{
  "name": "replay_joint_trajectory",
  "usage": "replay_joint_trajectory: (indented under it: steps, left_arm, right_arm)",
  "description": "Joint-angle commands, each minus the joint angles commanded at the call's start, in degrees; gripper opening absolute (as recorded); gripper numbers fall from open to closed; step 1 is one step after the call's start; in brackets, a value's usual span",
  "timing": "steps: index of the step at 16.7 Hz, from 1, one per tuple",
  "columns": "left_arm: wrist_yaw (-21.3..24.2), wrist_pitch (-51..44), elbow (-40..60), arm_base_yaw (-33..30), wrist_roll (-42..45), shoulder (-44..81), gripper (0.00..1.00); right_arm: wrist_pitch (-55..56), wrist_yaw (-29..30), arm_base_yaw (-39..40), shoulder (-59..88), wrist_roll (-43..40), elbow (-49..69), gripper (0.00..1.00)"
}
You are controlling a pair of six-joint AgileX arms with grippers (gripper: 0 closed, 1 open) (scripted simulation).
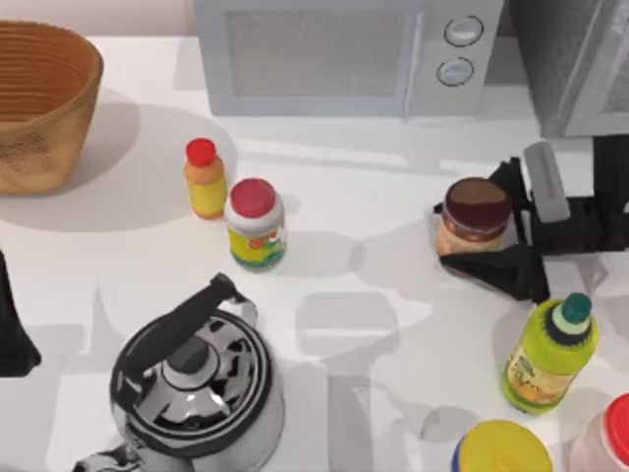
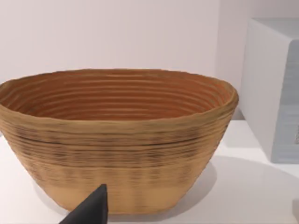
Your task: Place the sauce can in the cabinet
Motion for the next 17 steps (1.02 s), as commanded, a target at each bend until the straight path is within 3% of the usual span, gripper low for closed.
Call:
replay_joint_trajectory:
  steps: [12,17]
  left_arm:
    - [0.0,0.0,0.0,0.0,0.0,0.0,1.0]
    - [0.0,0.0,0.0,0.0,0.0,0.0,1.0]
  right_arm:
    - [-26.68,-0.25,-0.37,-19.76,-0.17,5.11,0.0]
    - [-29.3,-0.37,0.01,-22.44,-0.7,6.24,0.0]
